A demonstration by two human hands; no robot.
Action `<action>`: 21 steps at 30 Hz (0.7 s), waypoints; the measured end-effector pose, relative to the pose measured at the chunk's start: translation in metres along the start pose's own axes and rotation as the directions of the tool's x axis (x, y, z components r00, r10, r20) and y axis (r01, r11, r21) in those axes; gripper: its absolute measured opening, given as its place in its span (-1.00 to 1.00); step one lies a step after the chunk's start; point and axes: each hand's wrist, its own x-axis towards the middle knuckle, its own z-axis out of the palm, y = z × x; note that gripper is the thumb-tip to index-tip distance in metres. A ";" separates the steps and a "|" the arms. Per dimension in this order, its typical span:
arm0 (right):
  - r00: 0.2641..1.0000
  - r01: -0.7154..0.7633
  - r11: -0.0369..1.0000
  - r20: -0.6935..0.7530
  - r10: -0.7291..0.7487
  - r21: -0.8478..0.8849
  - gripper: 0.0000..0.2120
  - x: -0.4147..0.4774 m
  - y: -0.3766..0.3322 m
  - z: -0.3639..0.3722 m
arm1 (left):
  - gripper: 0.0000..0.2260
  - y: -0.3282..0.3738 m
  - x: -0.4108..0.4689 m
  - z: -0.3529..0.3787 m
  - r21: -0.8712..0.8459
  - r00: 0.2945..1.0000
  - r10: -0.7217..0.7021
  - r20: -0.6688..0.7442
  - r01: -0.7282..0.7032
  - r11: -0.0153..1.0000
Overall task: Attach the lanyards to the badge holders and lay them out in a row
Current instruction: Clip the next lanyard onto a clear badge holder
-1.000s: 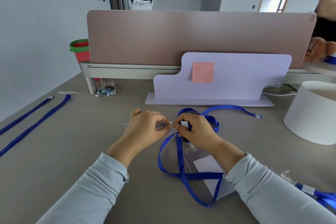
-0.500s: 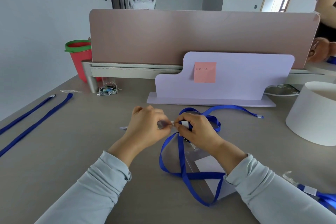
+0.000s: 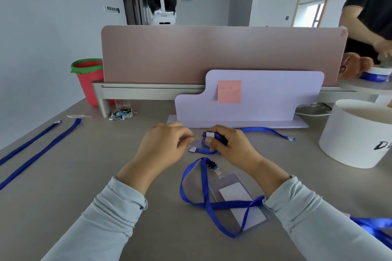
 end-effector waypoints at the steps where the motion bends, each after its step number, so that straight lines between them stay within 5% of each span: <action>1: 1.000 -0.027 1.000 0.006 0.027 0.011 -0.95 -0.003 0.000 -0.008 | -0.91 0.003 0.002 -0.003 -0.014 1.000 -0.026 -0.014 0.026 1.000; 5: 0.993 -0.104 0.995 -0.054 0.104 -0.004 -0.89 -0.019 0.002 -0.043 | -0.86 0.026 0.009 -0.009 -0.189 0.991 -0.122 -0.057 0.109 0.976; 10: 0.970 -0.241 0.958 -0.081 0.231 -0.156 -0.57 -0.052 0.013 -0.083 | -0.79 0.072 0.015 0.006 -0.350 0.994 -0.110 0.023 0.111 0.930; 18: 0.893 -0.443 0.872 -0.190 0.409 -0.208 -0.77 -0.141 0.022 -0.149 | -0.78 0.148 0.020 0.042 -0.440 0.999 0.007 0.036 0.010 0.898; 21: 0.822 -0.565 0.764 -0.131 0.555 -0.310 -0.54 -0.176 0.024 -0.171 | -0.79 0.175 0.019 0.053 -0.473 0.999 0.035 -0.017 -0.039 0.880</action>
